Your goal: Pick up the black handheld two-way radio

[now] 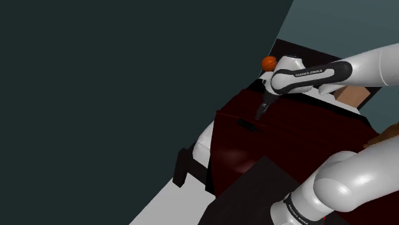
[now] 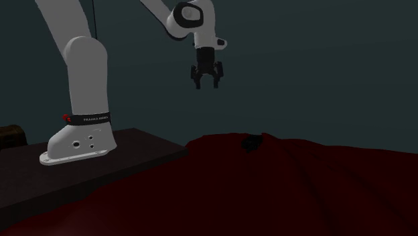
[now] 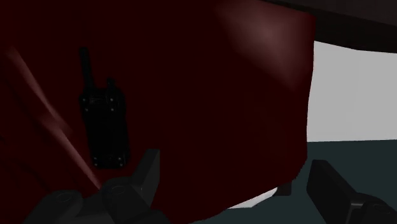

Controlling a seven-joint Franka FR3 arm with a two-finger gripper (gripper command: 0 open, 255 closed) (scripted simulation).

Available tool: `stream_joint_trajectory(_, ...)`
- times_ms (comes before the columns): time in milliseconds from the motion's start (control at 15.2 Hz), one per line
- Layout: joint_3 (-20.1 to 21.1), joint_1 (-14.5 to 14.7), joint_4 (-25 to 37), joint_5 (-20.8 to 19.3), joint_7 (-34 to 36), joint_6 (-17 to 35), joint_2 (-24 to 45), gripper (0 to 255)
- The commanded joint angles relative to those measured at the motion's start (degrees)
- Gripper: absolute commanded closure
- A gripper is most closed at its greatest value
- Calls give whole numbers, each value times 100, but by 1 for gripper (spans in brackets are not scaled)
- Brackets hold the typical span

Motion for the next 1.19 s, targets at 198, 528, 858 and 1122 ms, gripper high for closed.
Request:
stream_joint_trajectory(198, -481, 40, 414, 424, -865, 754, 1213, 0)
stream_joint_trajectory(528, -641, -86, 1008, 1286, -1895, 1284, 2496, 0)
stream_joint_trajectory(858, -382, -578, 1804, 2124, -2820, 1560, 3734, 0)
stream_joint_trajectory(1122, -82, -1065, 2572, 2534, -3324, 1641, 4649, 0)
